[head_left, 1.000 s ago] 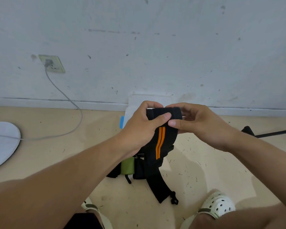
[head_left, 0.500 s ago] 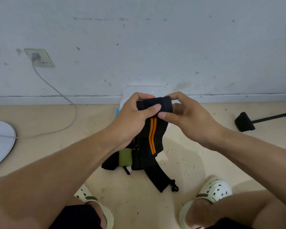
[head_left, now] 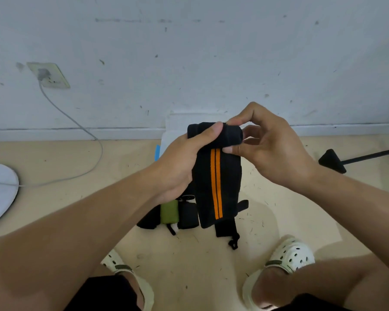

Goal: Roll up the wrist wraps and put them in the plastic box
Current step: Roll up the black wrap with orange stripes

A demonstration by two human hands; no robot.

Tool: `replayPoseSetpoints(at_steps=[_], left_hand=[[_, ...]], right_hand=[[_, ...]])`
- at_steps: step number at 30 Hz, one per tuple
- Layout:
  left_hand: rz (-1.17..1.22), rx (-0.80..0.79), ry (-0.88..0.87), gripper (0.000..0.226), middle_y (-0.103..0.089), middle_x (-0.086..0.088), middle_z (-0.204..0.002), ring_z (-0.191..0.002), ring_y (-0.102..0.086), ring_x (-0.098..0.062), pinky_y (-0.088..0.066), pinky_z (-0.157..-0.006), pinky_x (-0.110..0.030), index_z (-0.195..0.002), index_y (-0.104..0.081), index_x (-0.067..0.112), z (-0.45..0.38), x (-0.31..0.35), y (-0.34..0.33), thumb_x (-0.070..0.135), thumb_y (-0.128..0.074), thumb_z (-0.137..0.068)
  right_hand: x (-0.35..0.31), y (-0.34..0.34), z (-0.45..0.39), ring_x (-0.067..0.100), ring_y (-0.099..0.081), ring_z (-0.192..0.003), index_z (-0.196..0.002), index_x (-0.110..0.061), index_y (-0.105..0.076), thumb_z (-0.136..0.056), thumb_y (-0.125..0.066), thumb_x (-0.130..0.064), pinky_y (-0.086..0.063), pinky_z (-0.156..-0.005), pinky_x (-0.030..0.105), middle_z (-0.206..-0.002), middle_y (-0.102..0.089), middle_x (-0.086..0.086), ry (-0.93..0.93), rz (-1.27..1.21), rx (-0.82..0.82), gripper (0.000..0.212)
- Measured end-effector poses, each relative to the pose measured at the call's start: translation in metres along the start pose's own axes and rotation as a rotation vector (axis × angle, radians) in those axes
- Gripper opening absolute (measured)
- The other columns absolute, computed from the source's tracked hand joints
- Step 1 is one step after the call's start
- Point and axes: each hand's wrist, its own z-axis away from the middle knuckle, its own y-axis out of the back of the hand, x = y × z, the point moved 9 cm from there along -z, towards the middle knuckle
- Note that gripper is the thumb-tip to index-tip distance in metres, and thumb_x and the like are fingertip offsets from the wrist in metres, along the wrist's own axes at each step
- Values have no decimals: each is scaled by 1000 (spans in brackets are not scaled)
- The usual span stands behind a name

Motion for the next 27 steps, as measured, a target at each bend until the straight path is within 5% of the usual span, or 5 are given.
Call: replayPoseSetpoints(at_steps=[8, 11, 14, 22, 27], left_hand=[[106, 63, -48, 55, -72, -18, -125, -110, -73, -34, -61, -86, -47, -134, -59, 10, -2, 1, 11, 25, -81, -85], [153, 99, -72, 39, -71, -13, -112, -99, -75, -31, -63, -77, -46, -120, -58, 13, 0, 3, 12, 10, -79, -87], [108, 104, -100, 37, -70, -9, -109, -101, -73, -29, -62, -87, -50, -116, -59, 17, -1, 4, 13, 6, -78, -86], [57, 135, -49, 78, -74, 1, -120, -115, -72, -24, -53, -106, -55, -137, -56, 28, 0, 0, 12, 36, -93, -69], [-72, 39, -41, 60, -78, 4, -117, -113, -73, -16, -54, -105, -54, -132, -67, 27, 3, 2, -1, 57, -72, -80]], right_hand=[[15, 2, -3, 18, -75, -104, -114, -21, -72, -77, -81, -29, -55, -104, 37, -116, -76, -1, -234, -248, -93, 39], [25, -5, -3, 18, -75, -108, -131, -19, -65, -82, -76, -29, -54, -103, 34, -115, -78, 3, -342, -349, -133, 51], [27, -13, 1, 13, -73, -112, -132, -19, -68, -96, -68, -25, -56, -98, 27, -119, -78, -1, -362, -307, -218, 36], [25, -4, -3, 16, -76, -101, -121, -14, -72, -95, -70, -9, -60, -82, 22, -114, -78, 2, -288, -318, -102, 27], [15, 6, -6, 21, -77, -98, -122, -19, -72, -91, -75, -7, -60, -86, 24, -116, -76, -1, -199, -251, -14, 33]])
